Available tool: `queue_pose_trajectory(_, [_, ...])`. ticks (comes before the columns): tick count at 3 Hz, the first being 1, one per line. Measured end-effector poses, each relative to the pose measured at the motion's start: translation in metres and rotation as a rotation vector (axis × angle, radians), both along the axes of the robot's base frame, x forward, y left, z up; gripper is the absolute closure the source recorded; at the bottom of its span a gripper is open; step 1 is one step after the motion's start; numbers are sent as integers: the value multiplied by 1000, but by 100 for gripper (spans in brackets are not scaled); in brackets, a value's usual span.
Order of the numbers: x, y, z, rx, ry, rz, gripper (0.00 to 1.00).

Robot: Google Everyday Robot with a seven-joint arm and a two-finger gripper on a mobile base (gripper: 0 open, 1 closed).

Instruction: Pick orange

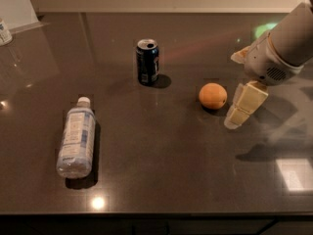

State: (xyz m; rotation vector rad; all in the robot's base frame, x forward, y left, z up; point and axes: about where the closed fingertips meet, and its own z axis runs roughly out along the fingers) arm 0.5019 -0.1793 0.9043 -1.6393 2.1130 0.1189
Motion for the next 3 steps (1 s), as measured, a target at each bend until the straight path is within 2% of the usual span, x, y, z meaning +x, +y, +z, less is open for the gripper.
queue_pose_trajectory(3, [30,11,-45,82,48,28,0])
